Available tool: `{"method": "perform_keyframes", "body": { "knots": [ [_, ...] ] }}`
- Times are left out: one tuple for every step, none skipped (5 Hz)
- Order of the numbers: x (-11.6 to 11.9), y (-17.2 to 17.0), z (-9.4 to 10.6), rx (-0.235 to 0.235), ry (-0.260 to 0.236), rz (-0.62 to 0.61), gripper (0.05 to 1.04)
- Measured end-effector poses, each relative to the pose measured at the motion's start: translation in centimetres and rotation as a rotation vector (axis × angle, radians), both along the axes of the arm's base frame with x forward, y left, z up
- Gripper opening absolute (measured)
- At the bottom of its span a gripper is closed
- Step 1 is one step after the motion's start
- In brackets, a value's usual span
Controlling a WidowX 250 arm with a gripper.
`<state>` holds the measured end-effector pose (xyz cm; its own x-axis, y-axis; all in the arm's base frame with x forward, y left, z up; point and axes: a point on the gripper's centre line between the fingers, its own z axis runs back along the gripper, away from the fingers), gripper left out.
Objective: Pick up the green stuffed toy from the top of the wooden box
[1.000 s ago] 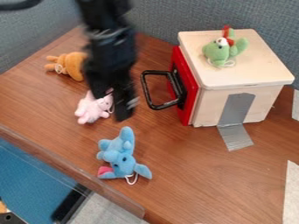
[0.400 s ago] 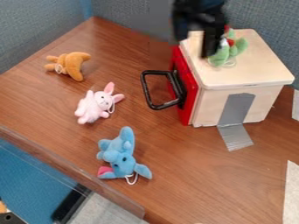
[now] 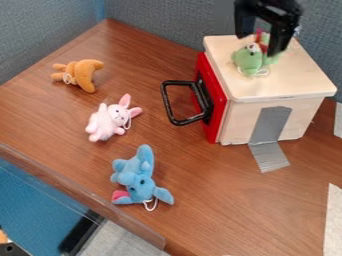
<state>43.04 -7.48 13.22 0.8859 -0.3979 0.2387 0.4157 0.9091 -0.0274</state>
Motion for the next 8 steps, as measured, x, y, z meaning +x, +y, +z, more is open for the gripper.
{"method": "perform_keyframes", "body": {
  "knots": [
    [0.6, -0.2, -1.5, 0.009, 0.019, 0.008, 1.000],
    [0.9, 0.1, -3.4, 0.042, 0.052, 0.001, 0.945],
    [0.4, 0.1, -3.3, 0.044, 0.060, -0.013, 0.677],
    [-1.2, 1.2, 0.4, 0.028, -0.005, -0.008, 0.545],
    [-5.9, 5.4, 3.1, 0.008, -0.035, 0.072, 0.523],
    [-11.0, 10.4, 2.2, 0.011, -0.005, 0.179, 0.523],
    [-14.6, 14.6, -0.6, 0.019, 0.056, 0.281, 0.523],
    [-16.9, 19.2, -3.7, 0.059, 0.103, 0.389, 0.523]
  ]
}}
